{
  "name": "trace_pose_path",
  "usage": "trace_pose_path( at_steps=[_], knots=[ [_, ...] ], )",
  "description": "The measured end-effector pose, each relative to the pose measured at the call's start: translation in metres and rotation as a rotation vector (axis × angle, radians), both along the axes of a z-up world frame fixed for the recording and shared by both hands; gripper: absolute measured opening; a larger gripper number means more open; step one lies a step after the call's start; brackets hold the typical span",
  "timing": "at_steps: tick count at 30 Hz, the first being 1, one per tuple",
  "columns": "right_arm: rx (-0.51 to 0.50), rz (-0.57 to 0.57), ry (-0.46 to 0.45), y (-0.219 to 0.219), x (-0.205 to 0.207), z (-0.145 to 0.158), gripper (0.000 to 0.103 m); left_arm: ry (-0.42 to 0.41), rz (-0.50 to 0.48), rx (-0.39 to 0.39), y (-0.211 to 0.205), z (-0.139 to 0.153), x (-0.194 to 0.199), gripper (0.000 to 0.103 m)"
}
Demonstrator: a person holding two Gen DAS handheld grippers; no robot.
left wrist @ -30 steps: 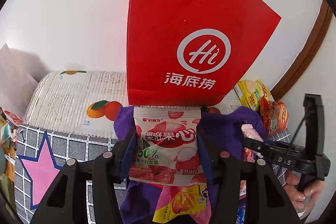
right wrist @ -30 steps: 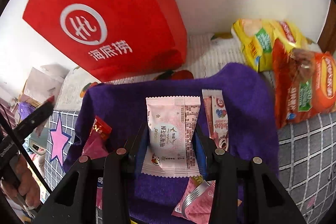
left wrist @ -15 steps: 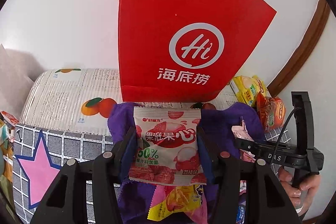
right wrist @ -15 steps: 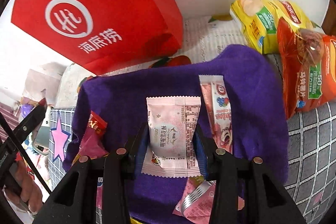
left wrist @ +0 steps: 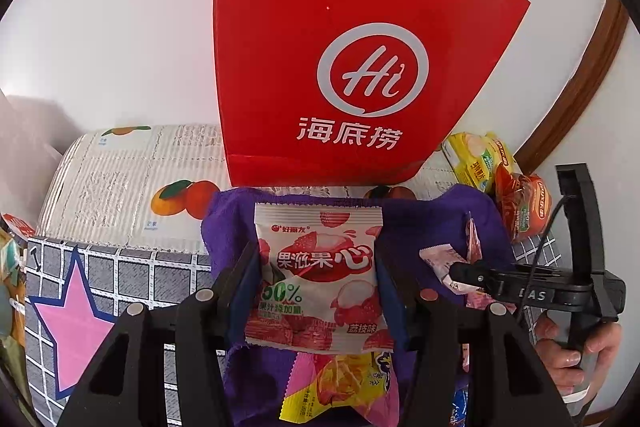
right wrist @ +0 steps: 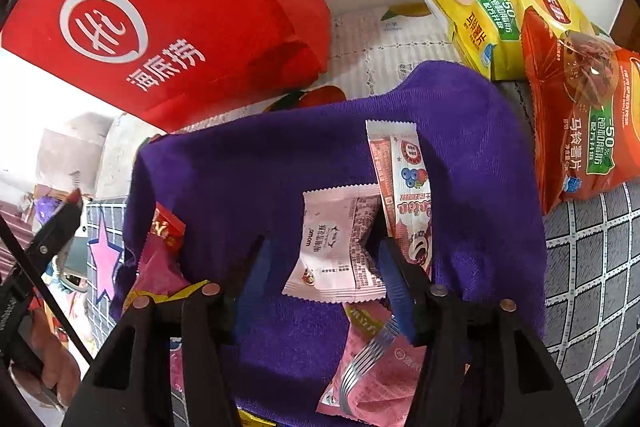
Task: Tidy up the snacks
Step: 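Carry both packets onto the purple towel and open both tools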
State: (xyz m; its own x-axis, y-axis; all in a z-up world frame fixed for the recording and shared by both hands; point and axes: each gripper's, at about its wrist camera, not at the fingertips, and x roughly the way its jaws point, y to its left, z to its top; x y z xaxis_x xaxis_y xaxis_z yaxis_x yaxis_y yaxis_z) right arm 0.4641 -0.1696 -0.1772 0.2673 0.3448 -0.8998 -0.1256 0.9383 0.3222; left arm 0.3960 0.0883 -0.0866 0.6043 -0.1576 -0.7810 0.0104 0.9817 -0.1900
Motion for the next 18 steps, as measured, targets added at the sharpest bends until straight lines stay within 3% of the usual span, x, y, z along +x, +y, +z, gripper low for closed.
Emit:
trace_pose_path(
  at_steps=[7, 18],
  knots=[
    [0.050, 0.006, -0.073, -0.005, -0.011, 0.028, 0.056, 0.032, -0.003, -0.007, 0.000, -0.008, 0.006, 0.053],
    [-0.018, -0.013, -0.156, -0.007, -0.018, 0.046, 0.056, 0.121, -0.005, -0.005, -0.005, -0.030, 0.018, 0.054]
  ],
)
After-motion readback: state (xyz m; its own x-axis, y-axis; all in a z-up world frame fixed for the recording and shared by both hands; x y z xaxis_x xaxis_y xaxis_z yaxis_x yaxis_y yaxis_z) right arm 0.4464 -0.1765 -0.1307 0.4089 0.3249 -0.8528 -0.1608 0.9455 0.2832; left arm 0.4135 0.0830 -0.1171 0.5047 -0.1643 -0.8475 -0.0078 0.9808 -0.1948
